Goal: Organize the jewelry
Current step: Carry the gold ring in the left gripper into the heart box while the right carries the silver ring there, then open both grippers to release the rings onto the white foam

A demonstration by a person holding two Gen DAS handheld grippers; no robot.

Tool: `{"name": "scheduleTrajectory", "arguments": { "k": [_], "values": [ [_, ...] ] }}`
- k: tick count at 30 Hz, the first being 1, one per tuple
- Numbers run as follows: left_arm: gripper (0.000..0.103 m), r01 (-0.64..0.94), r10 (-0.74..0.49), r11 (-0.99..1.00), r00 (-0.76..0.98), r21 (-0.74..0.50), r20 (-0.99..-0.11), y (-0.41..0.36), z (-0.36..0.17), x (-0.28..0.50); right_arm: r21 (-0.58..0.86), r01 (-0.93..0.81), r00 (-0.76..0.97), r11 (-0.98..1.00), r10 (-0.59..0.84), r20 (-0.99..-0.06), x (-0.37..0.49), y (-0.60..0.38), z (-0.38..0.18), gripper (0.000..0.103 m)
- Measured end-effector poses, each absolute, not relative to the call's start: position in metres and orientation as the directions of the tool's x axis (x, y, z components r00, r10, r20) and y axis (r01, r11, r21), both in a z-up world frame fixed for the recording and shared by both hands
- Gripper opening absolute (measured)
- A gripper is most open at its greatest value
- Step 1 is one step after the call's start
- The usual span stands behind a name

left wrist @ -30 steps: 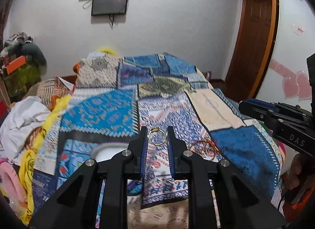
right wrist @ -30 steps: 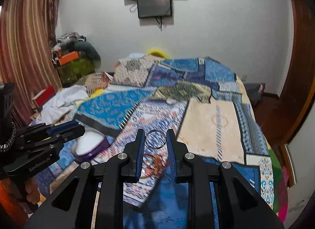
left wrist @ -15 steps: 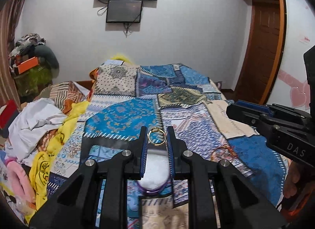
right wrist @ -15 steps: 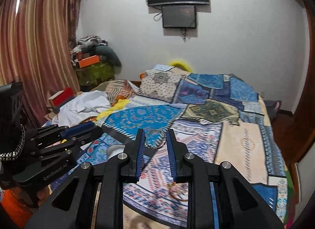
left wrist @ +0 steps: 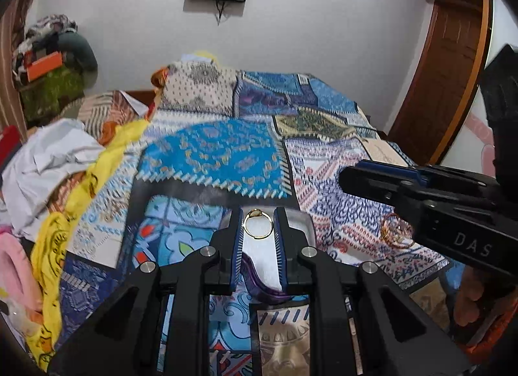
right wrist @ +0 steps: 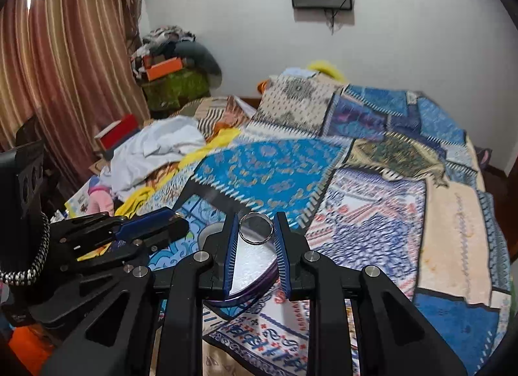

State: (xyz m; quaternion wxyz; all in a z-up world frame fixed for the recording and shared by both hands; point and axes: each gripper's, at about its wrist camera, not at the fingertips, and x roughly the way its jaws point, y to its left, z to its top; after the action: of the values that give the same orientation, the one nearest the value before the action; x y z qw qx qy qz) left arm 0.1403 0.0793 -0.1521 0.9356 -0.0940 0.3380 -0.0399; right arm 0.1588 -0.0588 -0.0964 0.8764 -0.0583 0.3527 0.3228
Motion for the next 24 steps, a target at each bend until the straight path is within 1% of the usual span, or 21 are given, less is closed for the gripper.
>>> {"name": "scheduleTrajectory", "arguments": {
  "k": [10, 20, 21, 23, 24],
  "values": [
    [0.017, 0.050, -0.191, 0.973, 0.726, -0.226, -0.661, 0.074, -0.176, 0.146, 0.163, -0.619, 0.449, 0.768, 0.517, -0.729, 0.172, -0.045, -0.122, 0.020],
    [0.017, 0.041, -0.193, 0.971, 0.709, -0.234, -0.678, 0.074, -0.183, 0.149, 0.185, -0.617, 0.408, 0.765, 0.512, -0.756, 0.177, -0.041, -0.130, 0.020],
    [0.017, 0.038, -0.192, 0.971, 0.709, -0.235, -0.679, 0.074, -0.182, 0.149, 0.180, -0.617, 0.409, 0.766, 0.508, -0.758, 0.177, -0.041, -0.130, 0.021],
    [0.017, 0.036, -0.190, 0.971, 0.710, -0.235, -0.678, 0.073, -0.181, 0.149, 0.179, -0.616, 0.411, 0.768, 0.506, -0.759, 0.177, -0.041, -0.130, 0.025],
    [0.017, 0.034, -0.186, 0.972, 0.711, -0.231, -0.678, 0.073, -0.180, 0.149, 0.180, -0.615, 0.414, 0.768, 0.508, -0.756, 0.176, -0.042, -0.128, 0.030]
  ]
}}
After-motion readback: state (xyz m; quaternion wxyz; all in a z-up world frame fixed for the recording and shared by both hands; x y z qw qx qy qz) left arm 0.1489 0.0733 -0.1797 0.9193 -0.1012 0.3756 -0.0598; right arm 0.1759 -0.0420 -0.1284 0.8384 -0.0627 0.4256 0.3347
